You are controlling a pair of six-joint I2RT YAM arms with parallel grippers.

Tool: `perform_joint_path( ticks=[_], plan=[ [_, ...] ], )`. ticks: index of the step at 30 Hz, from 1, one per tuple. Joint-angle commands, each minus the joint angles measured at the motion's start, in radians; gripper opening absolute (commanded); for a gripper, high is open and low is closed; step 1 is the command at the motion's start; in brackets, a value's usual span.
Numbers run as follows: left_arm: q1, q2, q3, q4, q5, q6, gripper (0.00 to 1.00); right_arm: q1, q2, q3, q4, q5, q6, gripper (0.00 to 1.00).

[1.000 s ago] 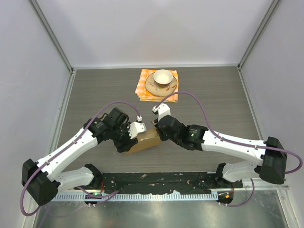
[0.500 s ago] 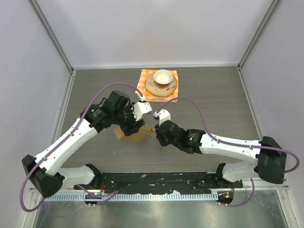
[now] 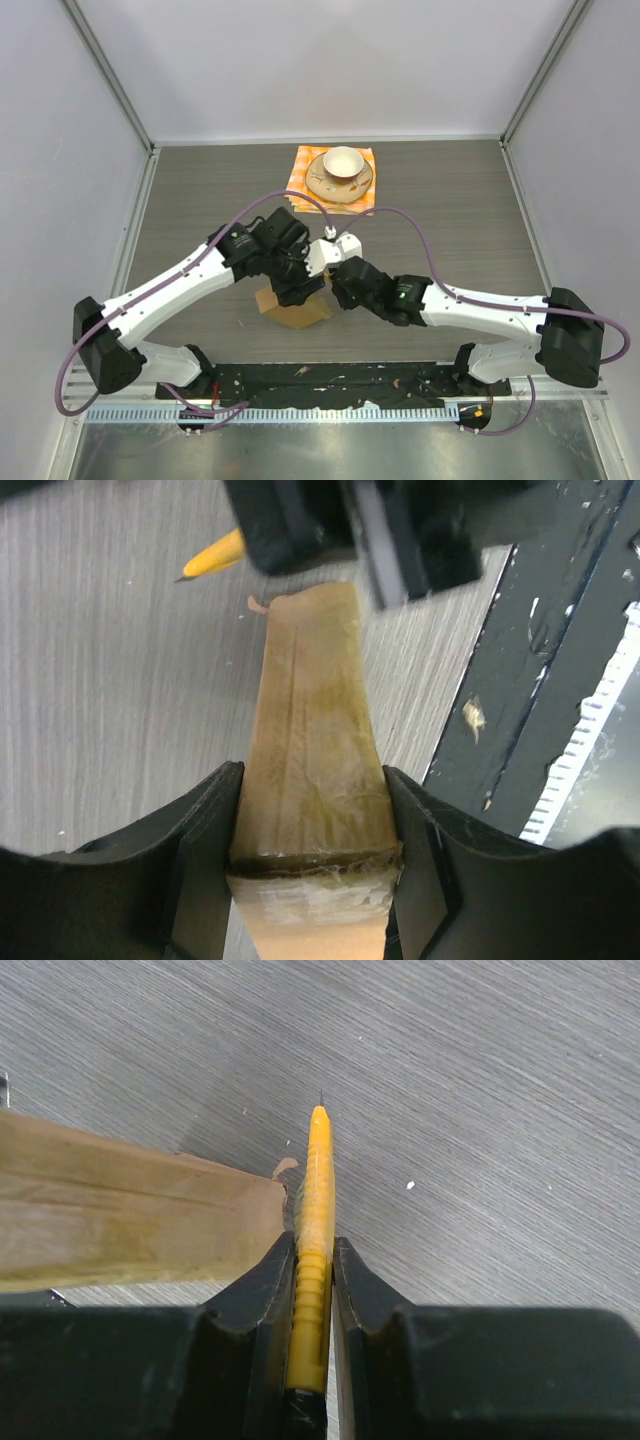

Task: Unpack the express box

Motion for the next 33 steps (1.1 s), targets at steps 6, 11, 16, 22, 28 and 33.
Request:
perform_joint_path(
  ticks=[6, 11, 16, 22, 28, 33],
  plan=[
    [-0.135, 0.130, 0.076, 0.091, -0.061, -0.073, 0.59, 0.001, -0.107, -0.029, -0.003, 0.105, 0.002, 0.01],
    [-0.155, 0.164, 0.121, 0.107, -0.081, -0.103, 0.81, -0.018, -0.219, -0.052, -0.057, 0.162, 0.015, 0.01],
    [-0.159, 0.176, 0.134, 0.111, -0.076, -0.118, 0.91, -0.020, -0.268, -0.098, -0.072, 0.162, 0.058, 0.01],
    [-0.159, 0.158, 0.118, 0.097, -0.107, -0.118, 0.97, -0.022, -0.311, -0.126, -0.090, 0.162, 0.075, 0.01],
    [-0.159, 0.089, 0.082, 0.076, -0.176, -0.117, 1.00, -0.020, -0.324, -0.126, -0.107, 0.164, 0.066, 0.01],
    [-0.158, 0.044, 0.038, 0.076, -0.237, -0.098, 1.00, -0.020, -0.333, -0.131, -0.112, 0.165, 0.065, 0.01]
  ],
)
